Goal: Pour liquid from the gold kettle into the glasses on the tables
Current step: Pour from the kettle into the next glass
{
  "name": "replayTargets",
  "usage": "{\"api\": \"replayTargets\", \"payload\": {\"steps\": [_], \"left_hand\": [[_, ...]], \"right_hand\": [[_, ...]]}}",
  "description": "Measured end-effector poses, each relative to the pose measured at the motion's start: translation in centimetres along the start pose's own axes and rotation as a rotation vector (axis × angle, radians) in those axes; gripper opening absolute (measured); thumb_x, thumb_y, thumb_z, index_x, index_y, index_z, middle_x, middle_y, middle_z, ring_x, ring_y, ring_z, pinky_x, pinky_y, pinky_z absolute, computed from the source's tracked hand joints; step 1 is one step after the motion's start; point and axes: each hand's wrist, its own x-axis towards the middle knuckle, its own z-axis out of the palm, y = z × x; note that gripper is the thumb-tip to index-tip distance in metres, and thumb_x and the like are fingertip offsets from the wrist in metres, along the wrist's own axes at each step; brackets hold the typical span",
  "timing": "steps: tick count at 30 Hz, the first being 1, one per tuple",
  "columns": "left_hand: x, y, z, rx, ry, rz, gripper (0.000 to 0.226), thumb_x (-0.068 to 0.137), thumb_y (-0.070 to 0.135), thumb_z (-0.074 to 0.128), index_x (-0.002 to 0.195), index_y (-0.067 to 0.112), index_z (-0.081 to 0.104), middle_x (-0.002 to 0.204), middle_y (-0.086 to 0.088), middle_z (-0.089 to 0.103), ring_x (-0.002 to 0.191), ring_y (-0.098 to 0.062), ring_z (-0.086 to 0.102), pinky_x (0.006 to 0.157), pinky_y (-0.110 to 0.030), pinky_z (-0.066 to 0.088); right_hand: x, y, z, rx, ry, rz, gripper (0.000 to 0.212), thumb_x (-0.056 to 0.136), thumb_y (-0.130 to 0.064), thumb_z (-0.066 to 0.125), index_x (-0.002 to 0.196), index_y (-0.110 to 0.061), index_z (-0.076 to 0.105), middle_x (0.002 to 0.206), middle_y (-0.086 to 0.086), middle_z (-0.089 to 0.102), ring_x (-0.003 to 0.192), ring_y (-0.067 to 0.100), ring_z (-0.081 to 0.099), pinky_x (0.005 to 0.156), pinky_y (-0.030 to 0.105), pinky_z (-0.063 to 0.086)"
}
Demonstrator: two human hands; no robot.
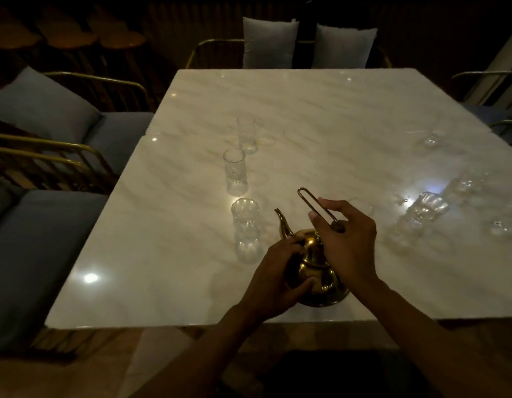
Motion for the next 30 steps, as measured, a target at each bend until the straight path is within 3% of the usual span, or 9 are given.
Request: {"api": "replayTargets", "payload": {"steps": [3, 7, 12, 18, 21, 24, 27, 30], "left_hand": [[-0.6, -1.1, -2.1, -0.012, -0.044, 0.019, 0.055, 0.083, 0.039, 0.071, 0.128, 0.019, 0.047, 0.145, 0.002, 0.043, 0.135, -0.01, 0.037, 0.106, -0.034, 0.042], [-1.3, -2.0, -4.2, -0.03, -0.075, 0.017, 0.058, 0.082, 0.036, 0.072, 0.13, 0.016, 0.047, 0.144, 0.0, 0.044, 0.132, -0.014, 0.04, 0.104, -0.038, 0.045], [-1.5, -2.5, -5.5, -0.066, -0.057, 0.006, 0.058, 0.083, 0.039, 0.07, 0.131, 0.014, 0.048, 0.142, -0.001, 0.045, 0.13, -0.015, 0.042, 0.102, -0.04, 0.045], [-1.2, -2.8, -5.6, -0.105, -0.006, -0.029, 0.054, 0.083, 0.037, 0.071, 0.128, 0.017, 0.048, 0.141, 0.003, 0.046, 0.129, -0.011, 0.042, 0.102, -0.034, 0.046], [-0.8, -2.6, -5.3, -0.135, 0.015, -0.075, 0.052, 0.083, 0.04, 0.07, 0.126, 0.022, 0.048, 0.139, 0.009, 0.046, 0.127, -0.006, 0.042, 0.103, -0.028, 0.043], [-0.3, -2.3, -5.0, -0.205, 0.059, -0.131, 0.044, 0.083, 0.039, 0.07, 0.12, 0.03, 0.049, 0.132, 0.026, 0.045, 0.123, 0.003, 0.044, 0.102, -0.022, 0.041], [0.1, -1.6, -4.7, -0.27, 0.115, -0.165, 0.042, 0.082, 0.039, 0.069, 0.116, 0.046, 0.045, 0.126, 0.034, 0.046, 0.119, 0.004, 0.049, 0.098, -0.032, 0.049], [0.5, -1.4, -4.0, -0.317, 0.138, -0.207, 0.042, 0.082, 0.041, 0.069, 0.115, 0.049, 0.045, 0.127, 0.024, 0.05, 0.118, -0.001, 0.052, 0.095, -0.039, 0.052]], "right_hand": [[-1.0, -0.9, 1.9, -0.021, 0.035, -0.007, 0.027, 0.082, -0.016, 0.074, 0.109, -0.017, 0.07, 0.102, -0.004, 0.071, 0.048, 0.002, 0.055, 0.049, 0.008, 0.04], [-1.9, -2.4, 3.9, -0.016, 0.045, -0.007, 0.025, 0.083, -0.016, 0.074, 0.107, -0.022, 0.068, 0.094, -0.016, 0.069, 0.044, 0.003, 0.051, 0.046, 0.012, 0.041], [-2.0, -3.5, 5.3, -0.016, 0.046, 0.01, 0.024, 0.083, -0.016, 0.074, 0.106, -0.02, 0.069, 0.069, -0.015, 0.061, 0.038, 0.003, 0.045, 0.044, 0.009, 0.035], [-0.7, -4.3, 6.3, -0.055, -0.012, -0.014, 0.023, 0.082, -0.017, 0.074, 0.104, -0.02, 0.069, 0.098, -0.009, 0.07, 0.048, -0.003, 0.055, 0.054, 0.014, 0.044], [0.3, -4.7, 6.5, -0.091, -0.082, -0.01, 0.023, 0.083, -0.017, 0.073, 0.105, -0.018, 0.07, 0.095, -0.011, 0.067, 0.056, -0.009, 0.058, 0.055, 0.005, 0.041], [1.5, -4.8, 6.6, -0.137, -0.146, -0.004, 0.019, 0.082, -0.018, 0.074, 0.101, -0.017, 0.07, 0.088, -0.017, 0.063, 0.063, -0.012, 0.057, 0.058, -0.001, 0.04], [2.6, -4.7, 7.0, -0.197, -0.191, -0.008, 0.016, 0.082, -0.021, 0.075, 0.097, -0.021, 0.07, 0.083, -0.012, 0.065, 0.053, -0.002, 0.053, 0.055, 0.002, 0.042], [3.6, -4.6, 7.2, -0.249, -0.234, -0.014, 0.015, 0.081, -0.024, 0.075, 0.096, -0.023, 0.07, 0.085, -0.011, 0.063, 0.051, -0.001, 0.052, 0.052, 0.007, 0.04]]}}
